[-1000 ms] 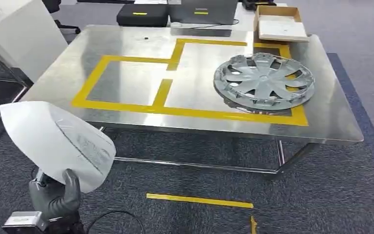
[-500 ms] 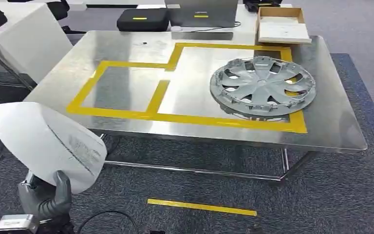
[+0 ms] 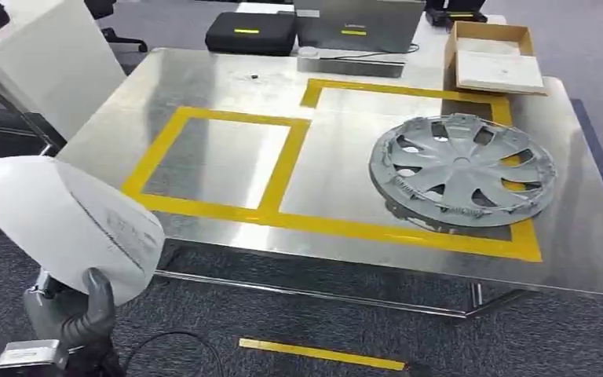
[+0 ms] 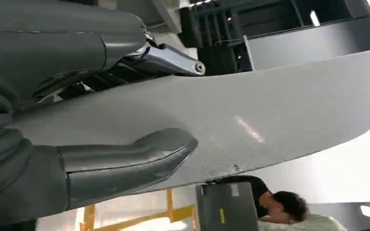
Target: Take the parts from the cabinet and place them on the table.
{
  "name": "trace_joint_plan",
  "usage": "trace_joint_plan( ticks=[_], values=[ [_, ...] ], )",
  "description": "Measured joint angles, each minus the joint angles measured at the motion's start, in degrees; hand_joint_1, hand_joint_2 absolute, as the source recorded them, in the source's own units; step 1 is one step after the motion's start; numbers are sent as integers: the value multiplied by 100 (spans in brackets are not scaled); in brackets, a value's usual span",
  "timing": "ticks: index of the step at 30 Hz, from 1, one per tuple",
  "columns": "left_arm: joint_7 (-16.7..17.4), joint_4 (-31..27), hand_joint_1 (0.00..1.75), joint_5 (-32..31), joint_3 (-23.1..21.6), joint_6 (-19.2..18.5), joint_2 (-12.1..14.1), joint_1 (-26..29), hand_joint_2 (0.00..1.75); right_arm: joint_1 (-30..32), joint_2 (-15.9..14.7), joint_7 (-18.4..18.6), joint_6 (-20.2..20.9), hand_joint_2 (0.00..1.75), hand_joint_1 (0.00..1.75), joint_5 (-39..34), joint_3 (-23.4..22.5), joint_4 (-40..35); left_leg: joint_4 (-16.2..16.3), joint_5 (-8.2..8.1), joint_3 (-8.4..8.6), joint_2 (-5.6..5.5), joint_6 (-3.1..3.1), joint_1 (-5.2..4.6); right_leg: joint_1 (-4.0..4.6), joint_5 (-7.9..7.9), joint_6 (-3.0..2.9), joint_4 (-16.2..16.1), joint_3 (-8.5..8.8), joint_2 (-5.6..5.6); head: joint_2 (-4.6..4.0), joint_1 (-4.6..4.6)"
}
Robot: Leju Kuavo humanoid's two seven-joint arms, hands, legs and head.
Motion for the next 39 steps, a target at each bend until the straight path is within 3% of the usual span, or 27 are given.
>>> trace_joint_plan(
  ticks=[1, 2, 3, 4, 5, 7, 9, 10, 13, 14, 15, 18, 19, 20, 21, 23, 24, 25, 28, 29, 30, 31, 33, 34, 35, 39],
  values=[
    [0, 90, 175, -394, -57, 254, 17, -41, 175, 4, -6, -69, 30, 0, 0, 65, -2, 0, 0, -99, 142, -8, -7, -1, 4, 193, 0, -250, -37, 0, 0, 7],
    [2, 210, 175, -888, -114, 565, 35, -112, 175, 1, -9, -109, 46, 0, 0, 124, 2, 0, 0, -213, 302, -7, -17, -1, 4, 613, -2, -625, -30, 0, 0, 7],
    [33, 324, 175, -1310, -142, 814, 50, -222, 175, 3, -11, -122, 63, 0, 0, 168, 9, 0, -1, -330, 432, -4, -33, 0, 5, 1300, -25, -948, -23, -7, 0, 11],
    [162, 558, 175, -2032, -168, 1185, 85, -343, 175, 19, -20, -124, 107, 0, 0, 225, 13, 2, 40, -427, 526, -7, -62, -15, 34, 1578, -56, -898, -60, -8, -2, -13],
    [322, 724, 175, -2631, -181, 1426, 116, -477, 175, -27, -22, -109, 122, 0, 0, 304, 35, 2, 45, -469, 463, -21, -99, -13, 62, 1505, -113, -951, 76, -6, -4, -2],
    [722, 1030, 175, -3770, -212, 1782, 171, -788, 175, -58, -22, -4, 164, 0, 0, 453, 129, 2, 49, -473, 475, -16, -133, 4, 74, 1501, -199, -947, 30, -3, 0, -4],
    [1046, 1321, 175, -4582, -214, 2028, 243, -1192, 175, -71, -22, 99, 192, 0, 0, 553, 197, 2, 331, -400, 331, 3, -205, -2, 14, 1489, -222, -1031, 117, -5, 0, -9],
    [1306, 1552, 175, -5036, -218, 2129, 284, -1404, 175, -82, -24, 149, 214, 0, 0, 610, 249, 2, 665, -397, 134, 35, -258, 10, 6, 1471, -248, -1058, 163, -14, 0, -20],
    [1774, 2003, 175, -5872, -197, 2181, 382, -1856, 175, -106, -24, 256, 232, 0, 0, 710, 343, 4, 1777, -951, -627, 36, -346, 72, 5, 1380, -285, -1069, 260, -9, 0, -20],
    [1922, 2160, 175, -6139, -194, 2181, 413, -2013, 175, -102, -24, 298, 232, 0, 0, 739, 371, 4, 1914, -1000, -803, 36, -359, 85, 5, 1347, -283, -1069, 308, -5, 0, -22],
    [2169, 2389, 175, -6522, -197, 2174, 457, -2189, 175, -97, -24, 368, 243, 0, 0, 802, 409, 4, 1815, -824, -874, 37, -362, 93, 5, 1310, -284, -1069, 362, -2, 0, -15],
    [3004, 3281, 175, -7391, -303, 2124, 676, -2942, 175, -106, -24, 496, 273, 0, 0, 881, 472, 4, 601, 328, -651, 40, -307, 91, 4, 1239, -269, -1081, 500, -1, 0, -15],
    [3177, 3553, 175, -7444, -345, 2117, 752, -3192, 175, -115, -24, 518, 284, 0, 0, 892, 494, 4, 496, 339, -631, 42, -296, 74, 3, 1240, -258, -1109, 497, -1, 0, -6],
    [3344, 4028, 175, -7496, -389, 2104, 808, -3452, 175, -120, -24, 542, 299, 0, 0, 905, 518, 4, 332, 225, -683, 49, -247, 25, 1, 1276, -206, -1132, 466, 12, 0, -32],
    [3370, 4305, 175, -7496, -400, 2074, 828, -3660, 175, -113, -24, 571, 308, 0, 0, 922, 536, 4, 278, 356, -678, 52, -210, 23, 6, 1275, -180, -1127, 437, 11, 0, -44],
    [3377, 4936, 175, -7496, -404, 1951, 916, -4019, 175, -98, -24, 577, 332, 0, 0, 959, 555, 4, 220, 387, -669, 47, -166, 16, 6, 1287, -112, -1182, 458, 10, 0, -59],
    [3377, 5208, 175, -7496, -404, 1867, 936, -4224, 175, -105, -24, 584, 334, 0, 0, 977, 572, 4, 129, 443, -607, 58, -127, 79, 8, 1231, -81, -1151, 401, 13, 0, -48],
    [3386, 5532, 175, -7498, -404, 1757, 946, -4420, 175, -115, -24, 584, 341, 0, 0, 1001, 590, 4, 102, 454, -594, 56, -116, 71, 11, 1134, -58, -1034, 350, 9, 0, -39],
    [3416, 6193, 175, -7515, -404, 1621, 992, -4797, 175, -141, -31, 610, 367, 0, 0, 1032, 636, 4, 106, 441, -599, 67, -74, 53, 2, 581, -17, 249, -292, 11, 0, -24],
    [3458, 6357, 0, -7516, -406, 1612, 1003, -4882, 175, -135, -33, 590, 380, 0, 0, 1014, 640, 4, 113, 436, -599, 69, -68, 49, 2, 549, -3, 514, -448, 9, 0, -17],
    [3527, 6536, 0, -7533, -433, 1610, 1012, -4974, 175, -130, -37, 538, 382, 0, 0, 981, 640, 4, 116, 430, -596, 67, -65, 48, 0, 654, 5, 498, -473, 10, 0, -20],
    [3620, 6750, 0, -7535, -501, 1615, 1034, -5052, 175, -141, -37, 450, 382, 0, 0, 940, 640, 4, 130, 419, -593, 58, -69, 49, -1, 876, 7, 233, -378, 9, 0, -17],
    [3672, 6940, 0, -7531, -542, 1648, 1058, -5186, 175, -194, -37, 387, 382, 0, 0, 922, 640, 4, 176, 371, -579, 49, -99, 57, -18, 1407, 3, -709, 44, 7, 0, -17],
    [3575, 7040, 0, -7421, -544, 1654, 1067, -5253, 175, -215, -37, 387, 387, 0, 0, 924, 640, 7, 194, 344, -589, 48, -131, 55, -19, 1382, -4, -983, 180, 13, 0, -17],
    [3317, 7132, 0, -7185, -535, 1652, 1080, -5313, 0, -227, -33, 398, 411, 0, 0, 949, 645, 9, 272, 324, -635, 45, -161, 5, -24, 1360, -30, -1140, 296, 21, 0, -6],
    [3202, 7160, 0, -7084, -525, 1650, 1080, -5319, 0, -233, -33, 402, 424, 0, 0, 959, 649, 9, 271, 326, -642, 45, -163, 6, -20, 1353, -51, -1113, 281, 24, 0, -22]
  ],
)
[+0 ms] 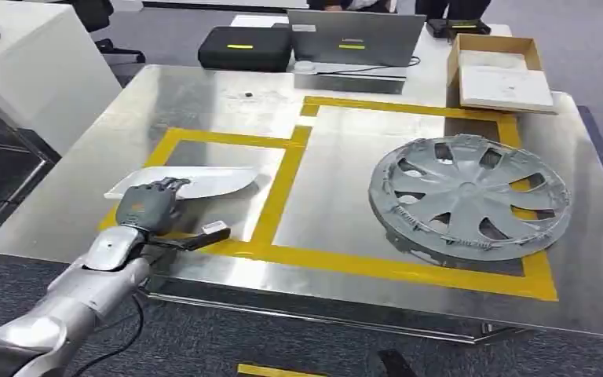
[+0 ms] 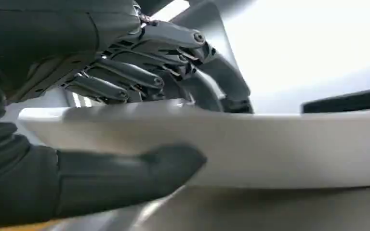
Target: Take the parts from the cabinet and place them on the table.
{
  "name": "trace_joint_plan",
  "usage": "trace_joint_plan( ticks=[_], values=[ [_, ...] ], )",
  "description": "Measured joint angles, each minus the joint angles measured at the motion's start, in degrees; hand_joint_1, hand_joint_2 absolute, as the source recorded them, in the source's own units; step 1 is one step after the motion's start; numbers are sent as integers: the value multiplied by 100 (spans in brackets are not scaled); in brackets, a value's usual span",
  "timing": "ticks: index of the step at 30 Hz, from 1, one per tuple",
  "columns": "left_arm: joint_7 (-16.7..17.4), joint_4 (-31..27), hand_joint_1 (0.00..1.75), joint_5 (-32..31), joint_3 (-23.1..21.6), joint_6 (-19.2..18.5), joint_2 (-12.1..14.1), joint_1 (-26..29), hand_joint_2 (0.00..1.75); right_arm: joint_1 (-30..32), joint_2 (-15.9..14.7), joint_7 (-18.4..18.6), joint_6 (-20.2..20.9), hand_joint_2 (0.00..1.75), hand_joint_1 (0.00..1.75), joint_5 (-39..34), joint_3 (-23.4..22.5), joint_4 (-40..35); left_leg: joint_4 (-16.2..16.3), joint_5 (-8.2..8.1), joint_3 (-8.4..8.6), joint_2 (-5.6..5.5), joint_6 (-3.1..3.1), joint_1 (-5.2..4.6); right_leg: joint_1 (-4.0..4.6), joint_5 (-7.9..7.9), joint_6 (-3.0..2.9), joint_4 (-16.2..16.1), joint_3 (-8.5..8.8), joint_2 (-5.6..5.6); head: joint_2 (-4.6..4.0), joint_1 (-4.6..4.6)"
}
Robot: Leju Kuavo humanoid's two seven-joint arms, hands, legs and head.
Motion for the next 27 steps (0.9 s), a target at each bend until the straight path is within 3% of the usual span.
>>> trace_joint_plan(
  ticks=[1, 2, 3, 6, 7, 8, 10, 11, 12, 15, 16, 17, 18, 20, 21, 22, 23, 25, 26, 27],
  values=[
    [-136, 14, 0, 107, 16, 4, 0, -9, 0, 1, 0, 13, 7, 0, 0, 13, 5, 0, -26, 8, 1, 0, -9, -1, 1, 1, -11, 36, -12, 3, 0, -2],
    [-505, 40, 0, 376, 68, 29, -15, -9, 0, 28, 0, 40, 26, 0, 0, 51, 24, 2, -33, 15, 14, 1, -23, 0, 15, -9, -37, 32, -9, 10, 0, 5],
    [-1253, -234, 0, 800, 72, 116, -223, 166, 0, 52, 2, 42, 44, 0, 0, 66, 29, 2, 438, -309, -158, 11, -134, 23, -41, -14, -130, -14, 73, -16, 0, -50],
    [-1398, -1166, 0, 1191, -230, -226, -418, 700, 0, 77, 0, 15, 42, 0, 0, 26, 26, 2, 1641, -795, -702, 12, -187, 70, -40, -26, -157, -6, 112, -32, 0, -41],
    [-1515, -1467, 0, 1499, -383, -347, -457, 897, 0, 97, 2, 7, 29, 0, 0, 22, 24, 2, 1718, -767, -751, 12, -186, 87, -40, -27, -158, -4, 118, -26, 0, -39],
    [-1725, -1809, 0, 1986, -534, -466, -516, 1074, 0, 112, 0, -9, 11, 0, 0, 7, 24, 2, 1550, -614, -680, 12, -179, 99, -40, -28, -158, -4, 121, -15, 0, -39],
    [-2199, -2653, 0, 3002, -798, -595, -590, 1500, 0, 130, 0, -90, -30, 0, 0, -46, 20, 2, 635, -90, -264, 12, -131, 102, -41, -36, -146, -5, 133, 15, 0, -41],
    [-2396, -3090, 0, 3459, -939, -651, -625, 1718, 0, 138, 2, -129, -43, 0, 0, -87, 20, 2, 187, 66, -71, 14, -102, 99, -43, -42, -136, -9, 137, 18, 0, -46],
    [-2616, -3537, 0, 4017, -1107, -768, -673, 1976, 0, 142, 0, -151, -69, 0, 0, -133, 15, 2, 79, 2, 1, 14, -98, 62, -2, -53, -101, 6, 122, 26, 0, -35],
    [-3117, -4733, 0, 5529, -1596, -964, -719, 2779, 0, 191, 0, -124, -133, 0, 0, -212, -15, 2, 34, -1, 1, 6, -54, 39, -35, -8, -8, -45, 123, 21, 0, -30],
    [-3149, -5090, 0, 5900, -1762, -915, -699, 2922, 0, 208, 0, -100, -138, 0, 0, -210, -24, 2, -45, 53, 1, 13, 21, 59, -23, -9, 48, -52, 120, 27, 0, -30],
    [-3154, -5414, 0, 6190, -1942, -792, -673, 2994, 0, 218, -4, -81, -144, 0, 0, -201, -26, 2, -86, 101, -1, 27, 67, 77, -40, -161, 55, 18, 60, 27, 0, -30],
    [-3160, -5686, 0, 6435, -2108, -648, -629, 3045, 0, 226, -4, -46, -151, 0, 0, -186, -26, 2, -101, 133, -24, 27, 117, 81, -34, -418, 49, 238, -9, 12, 0, -6],
    [-3176, -6234, 0, 7097, -2478, -448, -451, 3184, 0, 234, -13, 54, -172, 0, 0, -157, -26, 2, -99, 188, -95, 41, 147, 67, -35, -962, 66, 1104, -265, 11, 0, 20],
    [-3178, -6429, 0, 7332, -2620, -413, -372, 3260, 0, 239, -15, 83, -188, 0, 0, -148, -26, 2, -97, 228, -146, 48, 152, 59, -34, -1153, 73, 1506, -371, 11, 0, 22],
    [-3178, -6582, 0, 7404, -2729, -396, -304, 3318, 0, 244, -22, 101, -203, 0, 0, -144, -26, 2, -96, 274, -203, 49, 152, 53, -34, -1177, 80, 1667, -365, 11, 0, 20],
    [-3178, -6697, 0, 7426, -2800, -396, -271, 3359, 0, 248, -31, 105, -207, 0, 0, -144, -26, 2, -94, 327, -263, 48, 146, 53, -35, -1045, 81, 1551, -219, 11, 0, 22],
    [-3186, -6944, 0, 7558, -2970, -404, -179, 3407, 0, 237, -42, 112, -221, 0, 0, -142, -26, 2, -87, 428, -387, 38, 109, 59, -40, -611, 78, 777, 355, 9, 0, 22],
    [-3186, -7001, 0, 7619, -2999, -435, -146, 3422, 0, 222, -48, 116, -225, 0, 0, -135, -26, 2, -76, 481, -426, 32, 79, 61, -50, -525, 78, 274, 693, 11, 0, 24],
    [-3188, -7068, 0, 7739, -3023, -509, -120, 3462, 0, 204, -50, 136, -242, 0, 0, -118, -26, 2, -52, 522, -471, 22, 33, 29, -41, -662, 80, -218, 1042, 19, 0, 24]
  ],
)
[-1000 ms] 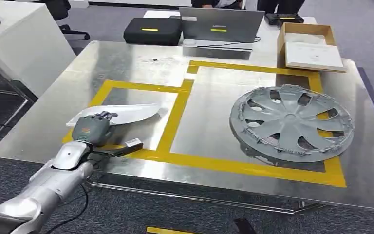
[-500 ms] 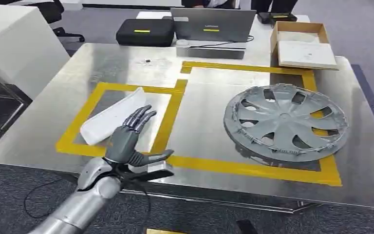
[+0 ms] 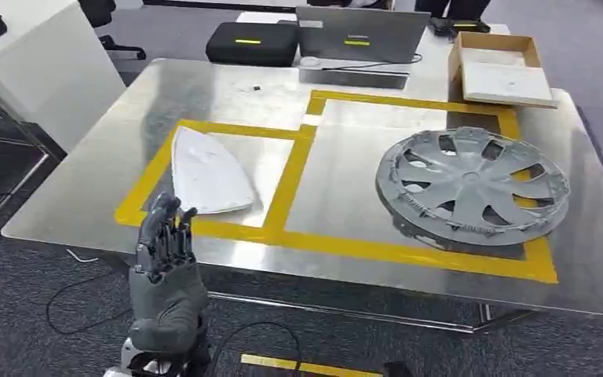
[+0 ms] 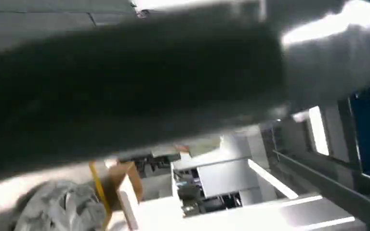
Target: Take the parts from the cabinet and place them on the table.
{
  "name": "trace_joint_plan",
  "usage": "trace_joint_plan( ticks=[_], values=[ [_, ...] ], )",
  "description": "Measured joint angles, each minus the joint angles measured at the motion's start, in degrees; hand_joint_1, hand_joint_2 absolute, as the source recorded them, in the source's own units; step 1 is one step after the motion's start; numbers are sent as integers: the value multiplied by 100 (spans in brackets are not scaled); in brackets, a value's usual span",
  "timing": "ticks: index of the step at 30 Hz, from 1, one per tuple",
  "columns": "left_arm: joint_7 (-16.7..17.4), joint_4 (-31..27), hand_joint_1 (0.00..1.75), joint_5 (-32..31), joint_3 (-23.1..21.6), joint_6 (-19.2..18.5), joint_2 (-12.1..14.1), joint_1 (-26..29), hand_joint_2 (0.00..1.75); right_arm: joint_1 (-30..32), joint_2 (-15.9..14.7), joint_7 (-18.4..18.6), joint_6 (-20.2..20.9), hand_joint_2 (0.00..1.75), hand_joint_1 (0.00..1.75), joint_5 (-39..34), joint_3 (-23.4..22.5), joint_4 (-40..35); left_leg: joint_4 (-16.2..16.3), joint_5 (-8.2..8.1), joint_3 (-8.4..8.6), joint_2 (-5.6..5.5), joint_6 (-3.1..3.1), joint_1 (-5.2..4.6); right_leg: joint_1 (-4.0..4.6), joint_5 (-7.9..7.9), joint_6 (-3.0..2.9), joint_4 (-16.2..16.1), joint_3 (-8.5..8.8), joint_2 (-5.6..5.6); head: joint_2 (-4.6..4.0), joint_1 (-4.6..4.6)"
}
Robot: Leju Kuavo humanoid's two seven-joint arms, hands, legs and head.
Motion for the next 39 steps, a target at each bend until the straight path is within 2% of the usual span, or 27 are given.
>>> trace_joint_plan(
  ticks=[4, 5, 6, 8, 9, 10, 11, 12, 14, 15, 16, 19, 20, 21, 22, 23, 24, 25, 27, 29, 31, 32, 34, 35, 36, 37, 39],
  values=[
    [-13, -146, 0, 277, -52, -280, 105, 135, 0, 57, -20, 11, -96, 0, 0, 122, 2, -2, -23, 211, -7, -7, -116, 15, 41, 84, -114, -36, -129, 13, 0, 24],
    [-13, -166, 0, 299, -65, -284, 144, 149, 0, 76, -28, 0, -96, 0, 0, 149, 2, -2, 10, 114, -25, -14, -147, 42, 11, 162, -171, -54, -176, -42, 0, 22],
    [-13, -188, 0, 301, -81, -243, 168, 162, 0, 75, -41, -13, -96, 0, 0, 166, 2, -2, 193, -227, -85, -2, -181, 47, 17, 213, -216, -53, -229, -61, 0, -6],
    [-13, -210, 0, 255, -131, -58, 212, 156, 0, 70, -68, -64, -98, 0, 0, 311, 26, -7, 1008, -965, -233, -1, -236, 56, 32, 338, -247, -49, -372, -93, 0, -9],
    [-13, -236, 0, 211, -182, 123, 249, 149, 0, 71, -88, -123, -111, 0, 0, 427, 68, -7, 1486, -1214, -283, 0, -248, 60, 45, 413, -250, -40, -455, -109, 0, -7],
    [-13, -242, 0, 194, -206, 200, 265, 133, 0, 69, -98, -151, -127, 0, 0, 483, 94, -7, 1722, -1251, -274, 0, -248, 60, 54, 466, -249, -34, -474, -128, 0, -7],
    [-13, -256, 0, 139, -289, 438, 313, 109, 0, 63, -120, -255, -146, 0, 0, 566, 157, -7, 1777, -1148, -189, 0, -237, 59, 70, 530, -246, -21, -578, -143, 0, -11],
    [-13, -256, 0, 76, -365, 668, 350, 69, 0, 54, -127, -343, -162, 0, 0, 597, 203, -7, 1599, -937, 25, 1, -208, 58, 87, 600, -242, -7, -682, -152, 0, -6],
    [-13, -256, 0, 72, -494, 960, 420, 7, 0, 13, -131, -472, -225, 0, 0, 691, 276, -7, 658, -694, 726, -2, -104, 33, 108, 703, -237, 6, -812, -150, 0, -4],
    [-13, -256, 0, 96, -529, 977, 444, -5, 0, -2, -131, -512, -269, 0, 0, 759, 333, -7, 157, -787, 1070, -7, -38, 6, 109, 743, -221, 8, -840, -150, 0, -4],
    [-13, -256, 0, 144, -542, 966, 468, -2, 0, -12, -131, -540, -324, 0, 0, 837, 400, -7, -177, -862, 1250, 0, -13, -6, 126, 788, -189, 19, -872, -145, 0, -2],
    [-13, -236, 0, 301, -463, 697, 496, 123, 0, 4, -138, -492, -446, 0, 0, 931, 536, -7, -253, -825, 1177, 3, 37, -59, 86, 934, -81, 6, -943, -154, 0, -2],
    [-13, -227, 0, 317, -430, 660, 500, 181, 0, 26, -144, -470, -468, 0, 0, 911, 549, -7, -339, -729, 1146, 27, 87, 2, 86, 896, -50, 36, -980, -140, 0, 2],
    [-13, -210, 0, 327, -385, 626, 503, 227, 0, 43, -157, -444, -487, 0, 0, 870, 560, -7, -337, -672, 1080, 48, 132, -11, 81, 665, -35, 156, -1048, -99, 0, 0],
    [-13, -199, 0, 347, -341, 601, 500, 269, 0, 63, -164, -385, -487, 0, 0, 816, 558, -7, -335, -613, 994, 48, 182, -13, 78, 291, -25, 469, -1204, -67, 0, 31],
    [-13, -170, 0, 371, -306, 588, 500, 328, 0, 80, -175, -334, -487, 0, 0, 773, 555, -7, -332, -549, 908, 48, 178, -23, 77, -55, -12, 880, -1297, -60, 0, 37],
    [-13, -142, 0, 373, -245, 586, 500, 395, 0, 89, -207, -271, -492, 0, 0, 708, 551, -7, -329, -486, 818, 51, 180, -32, 78, -298, 1, 1290, -1388, -57, 0, 28],
    [-13, -114, 0, 367, -174, 586, 498, 472, 0, 100, -219, -176, -500, 0, 0, 624, 525, -7, -323, -414, 721, 57, 176, -38, 80, -376, 14, 1628, -1433, -57, 0, 39],
    [-11, -48, 0, 330, -42, 623, 487, 612, 0, 125, -260, 34, -513, 0, 0, 490, 448, -7, -313, -284, 541, 67, 158, -40, 80, -27, 18, 1705, -1253, -58, 0, 35],
    [-11, -15, 0, 317, 53, 658, 463, 701, 0, 151, -282, 239, -522, 0, 0, 430, 396, -9, -255, -154, 351, 63, 130, -35, 75, 411, 14, 993, -658, -58, 0, 37],
    [-11, -4, 0, 295, 159, 693, 417, 789, 0, 132, -304, 365, -601, 0, 0, 383, 323, -18, -132, -93, 224, 52, 78, -69, 82, 169, -10, -149, 211, -52, 0, 46],
    [-11, 0, 0, 279, 197, 695, 409, 818, 0, 116, -302, 374, -643, 0, 0, 380, 306, -24, -95, -40, 203, 64, 59, -75, 78, 24, -49, -380, 284, -43, 0, 28],
    [-11, 11, 0, 247, 230, 717, 400, 845, 0, 131, -299, 268, -820, 0, 0, 508, 289, -24, -93, 65, 189, 73, 28, -56, 106, 60, -86, -275, 172, -30, 0, 39],
    [-11, 22, 0, 231, 245, 737, 400, 863, 0, 161, -293, 172, -927, 0, 0, 636, 291, -22, -68, 92, 165, 59, 1, -59, 71, 118, -147, -287, 117, -64, 0, 48],
    [-11, 35, 0, 223, 267, 748, 400, 895, 0, 163, -289, 63, -1017, 0, 0, 752, 306, -22, 16, -127, 122, 42, -51, -39, 64, 167, -204, -272, 71, -92, 0, 28],
    [-11, 48, 0, 218, 291, 759, 398, 930, 0, 153, -291, -30, -1069, 0, 0, 804, 332, -24, 265, -490, 75, 42, -89, -25, 65, 220, -242, -267, 5, -95, 0, 13],
    [-11, 79, 0, 216, 341, 787, 396, 962, 0, 119, -291, -281, -1121, 0, 0, 839, 371, -24, 1097, -1151, -70, 42, -141, 10, 80, 348, -253, -254, -146, -103, 0, 2]
  ],
)
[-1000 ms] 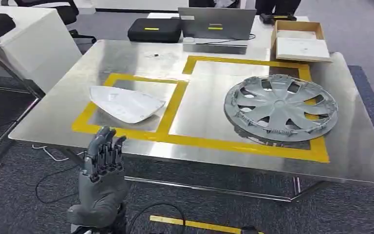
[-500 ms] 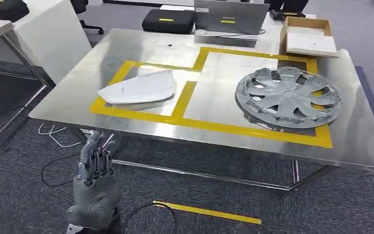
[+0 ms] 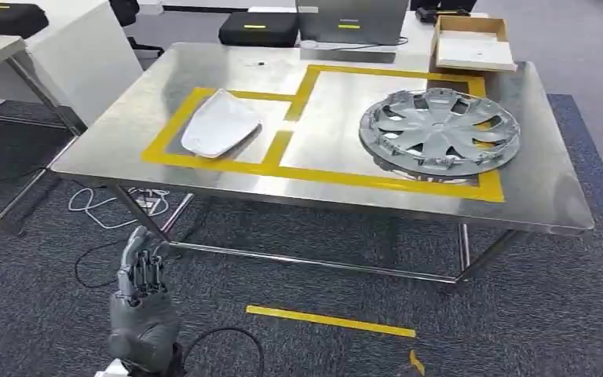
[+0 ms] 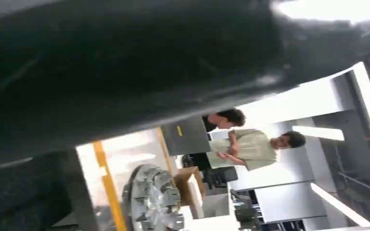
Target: Take the parts from the cabinet and place them on the table.
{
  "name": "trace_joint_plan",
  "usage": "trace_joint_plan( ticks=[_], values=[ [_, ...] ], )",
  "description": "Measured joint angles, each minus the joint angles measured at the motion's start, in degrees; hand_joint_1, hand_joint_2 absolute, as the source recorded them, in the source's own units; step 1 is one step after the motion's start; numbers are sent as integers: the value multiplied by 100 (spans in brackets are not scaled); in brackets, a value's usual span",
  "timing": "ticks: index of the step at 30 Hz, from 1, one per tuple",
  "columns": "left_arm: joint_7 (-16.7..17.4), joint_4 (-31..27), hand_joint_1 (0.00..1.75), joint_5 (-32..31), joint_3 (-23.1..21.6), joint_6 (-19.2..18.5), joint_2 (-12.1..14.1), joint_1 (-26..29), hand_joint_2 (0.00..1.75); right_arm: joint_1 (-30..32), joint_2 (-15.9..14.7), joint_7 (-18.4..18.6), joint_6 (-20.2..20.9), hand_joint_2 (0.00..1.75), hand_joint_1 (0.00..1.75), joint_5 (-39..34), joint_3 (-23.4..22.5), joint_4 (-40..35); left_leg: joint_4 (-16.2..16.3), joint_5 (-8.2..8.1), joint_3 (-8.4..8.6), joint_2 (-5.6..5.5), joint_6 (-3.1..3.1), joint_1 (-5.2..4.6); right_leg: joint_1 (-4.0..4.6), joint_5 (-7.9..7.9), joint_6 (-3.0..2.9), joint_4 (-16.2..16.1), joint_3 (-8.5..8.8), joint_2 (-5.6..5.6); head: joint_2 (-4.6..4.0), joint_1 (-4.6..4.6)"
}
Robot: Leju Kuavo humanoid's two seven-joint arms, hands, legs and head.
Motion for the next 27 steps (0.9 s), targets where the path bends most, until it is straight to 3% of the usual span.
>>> trace_joint_plan(
  ticks=[1, 2, 3, 5, 6, 7, 8, 10, 11, 12, 13, 15, 16, 17, 18, 20, 21, 22, 23, 25, 26, 27],
  values=[
    [0, 18, 0, -2, 20, 13, 0, 24, 0, -8, 0, -137, -13, 0, 0, -15, 4, 0, 406, -154, -28, 0, -16, 12, 6, 66, 0, 11, -84, -8, 0, 4],
    [0, 39, 0, -2, 42, 26, 0, 57, 0, -14, 0, -284, -40, 0, 0, -28, 9, 0, 596, -93, 5, 0, -19, 18, 9, 122, 6, 35, -129, -24, 0, 0],
    [0, 53, 0, -2, 77, 29, 0, 82, 0, -24, 0, -379, -51, 0, 0, -33, 13, 0, 562, 82, 119, 0, -12, 21, 10, 177, 13, 75, -224, -30, 0, 2],
    [0, 70, 0, 0, 140, 44, -7, 120, 0, -48, 2, -453, -61, 0, 0, -46, 15, 0, -148, 452, 654, -1, 25, 23, 10, 249, 32, 163, -413, -28, 0, 4],
    [0, 70, 0, 0, 155, 44, -13, 129, 0, -54, 2, -473, -61, 0, 0, -46, 15, 0, -716, 497, 1030, -11, 57, 22, 10, 270, 47, 206, -466, -26, 0, -2],
    [0, 72, 0, 0, 162, 44, -15, 133, 0, -64, 2, -480, -61, 0, 0, -46, 15, 0, -1101, 292, 1262, -22, 83, 0, 24, 299, 77, 229, -514, -25, 0, 2],
    [-2, 72, 0, 0, 175, 42, -26, 151, 0, -83, 2, -495, -68, 0, 0, -44, 20, 0, -1257, 294, 1315, -23, 88, -8, 32, 350, 109, 248, -552, -26, 0, 13],
    [0, 79, 0, 11, 212, 9, -31, 198, 0, -139, 11, -545, -83, 0, 0, -42, 26, 0, -1263, 317, 1227, -21, 108, -36, 7, 453, 160, 249, -640, -25, 0, 4],
    [0, 83, 0, 20, 262, -9, -35, 224, 0, -155, 29, -585, -85, 0, 0, -31, 44, 0, -1328, 359, 1174, -14, 157, -20, 17, 489, 199, 262, -684, -17, 0, 6],
    [0, 90, 0, 20, 289, -15, -48, 256, 0, -172, 33, -606, -88, 0, 0, -18, 68, 0, -1360, 445, 1130, 18, 222, 13, 5, 373, 224, 323, -751, 24, 0, 6],
    [0, 92, 0, 20, 308, -15, -52, 281, 0, -183, 39, -606, -88, 0, 0, -9, 79, 2, -1361, 511, 1044, 18, 280, 1, 12, 56, 241, 522, -868, 38, 0, 17],
    [0, 92, 0, 42, 370, -28, -66, 334, 0, -205, 46, -558, -79, 0, 0, 41, 120, 2, -1350, 632, 879, 19, 319, -32, 3, -572, 242, 1325, -1100, 46, 0, 39],
    [0, 92, 0, 48, 404, -33, -68, 367, 0, -211, 56, -492, -73, 0, 0, 58, 135, 2, -1347, 696, 796, 20, 325, -49, 5, -753, 238, 1706, -1182, 47, 0, 37],
    [0, 92, 0, 48, 433, -39, -68, 400, 0, -206, 74, -414, -57, 0, 0, 87, 155, 2, -1336, 760, 708, 22, 327, -63, 9, -767, 234, 1961, -1203, 47, 0, 35],
    [0, 94, 0, 46, 455, -39, -70, 426, 0, -183, 79, -344, -50, 0, 0, 94, 162, 2, -1327, 825, 616, 23, 324, -74, 12, -584, 222, 1983, -1105, 46, 0, 35],
    [0, 96, 0, 37, 496, -39, -85, 466, 0, -127, 81, -195, -40, 0, 0, 83, 162, 2, -1299, 949, 431, 19, 316, -82, 17, -101, 192, 1413, -610, 46, 0, 37],
    [0, 103, 0, 35, 531, -39, -98, 492, 0, -115, 81, -117, -33, 0, 0, 53, 160, 2, -1283, 1006, 367, 8, 300, -83, 20, -20, 172, 917, -254, 45, 0, 39],
    [0, 105, 0, 33, 564, -39, -118, 528, 0, -116, 81, -49, -7, 0, 0, -19, 157, 2, -1264, 1055, 334, 6, 271, -98, 28, -149, 149, 375, 172, 43, 0, 43],
    [-2, 107, 0, 26, 595, -39, -127, 534, 0, -118, 81, -23, 30, 0, 0, -150, 153, 2, -1237, 1113, 296, 21, 245, -114, 37, -264, 144, -114, 445, 48, 2, 33],
    [0, 136, 0, 2, 614, -35, -138, 535, 0, -102, 81, -38, 104, 0, 0, -489, 53, 2, -1259, 1249, 259, 39, 216, -92, 61, -244, 133, -90, 316, 69, 0, 41],
    [0, 153, 0, -51, 621, -8, -149, 542, 0, -84, 81, -67, 140, 0, 0, -637, -18, 2, -1273, 1300, 258, 36, 186, -93, 64, -195, 96, -82, 289, 61, 0, 35],
    [0, 216, 0, -369, 640, 80, -172, 557, 0, -70, 88, -97, 179, 0, 0, -832, -130, 4, -1244, 1240, 220, 7, 154, -86, 6, -127, 67, -100, 234, 22, 0, 52]
  ],
)
